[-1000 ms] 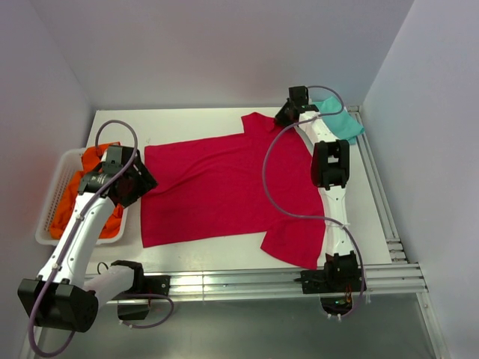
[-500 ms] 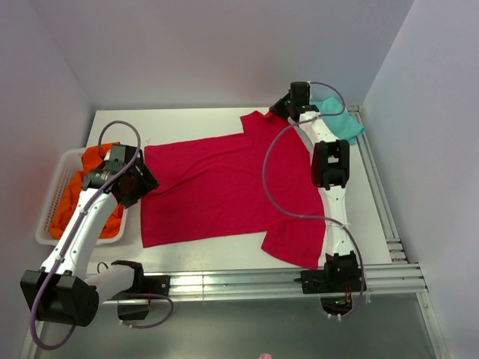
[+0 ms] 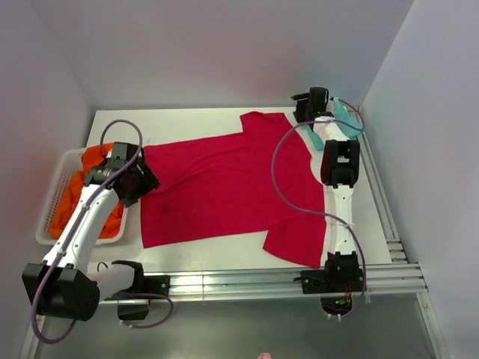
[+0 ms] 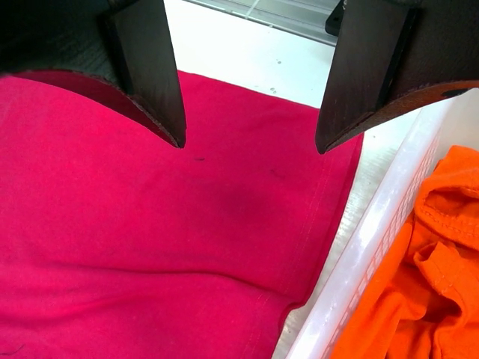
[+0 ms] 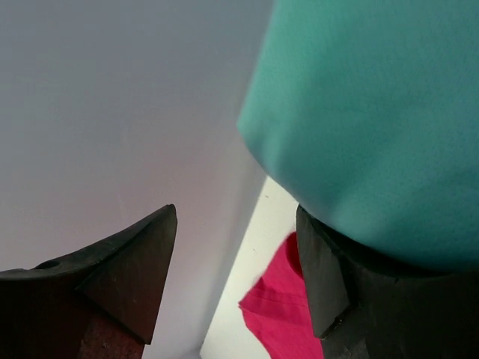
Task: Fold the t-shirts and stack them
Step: Flatten the tshirt out
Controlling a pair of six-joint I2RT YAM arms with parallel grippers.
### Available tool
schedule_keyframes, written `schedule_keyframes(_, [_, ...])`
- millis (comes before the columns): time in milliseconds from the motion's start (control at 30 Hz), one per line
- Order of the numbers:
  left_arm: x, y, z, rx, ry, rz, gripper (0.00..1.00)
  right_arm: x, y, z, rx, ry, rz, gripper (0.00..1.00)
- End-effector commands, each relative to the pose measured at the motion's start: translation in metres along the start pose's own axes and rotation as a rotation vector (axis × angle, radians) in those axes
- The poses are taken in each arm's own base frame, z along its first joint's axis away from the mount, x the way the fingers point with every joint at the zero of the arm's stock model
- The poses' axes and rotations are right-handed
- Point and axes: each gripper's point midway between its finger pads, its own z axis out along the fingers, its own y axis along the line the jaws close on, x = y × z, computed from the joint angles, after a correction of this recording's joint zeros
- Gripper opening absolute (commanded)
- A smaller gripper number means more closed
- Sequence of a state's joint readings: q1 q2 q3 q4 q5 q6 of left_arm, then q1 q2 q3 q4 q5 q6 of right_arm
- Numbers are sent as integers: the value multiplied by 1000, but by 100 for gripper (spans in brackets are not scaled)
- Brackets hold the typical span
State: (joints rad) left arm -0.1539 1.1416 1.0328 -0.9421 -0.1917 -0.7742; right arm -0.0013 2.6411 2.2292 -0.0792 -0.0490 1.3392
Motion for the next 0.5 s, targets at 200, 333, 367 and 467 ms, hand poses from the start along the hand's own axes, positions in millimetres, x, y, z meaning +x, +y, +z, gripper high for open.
schedule_keyframes(200, [-31,-18,-16,55,-96,9,77,-37,125,-89,-256,-80,-107,70])
schedule_keyframes(333, [-30,-23,-13,73,-89,1,77,-13,113,-92,-182,10,-173,65])
schedule_keyframes(367, [-30,-23,-13,76,-87,-2,76,10,107,-89,-171,56,-188,53])
schedule_keyframes(467, [-26,-23,-13,90,-81,-12,76,35,79,-74,-107,158,-199,44])
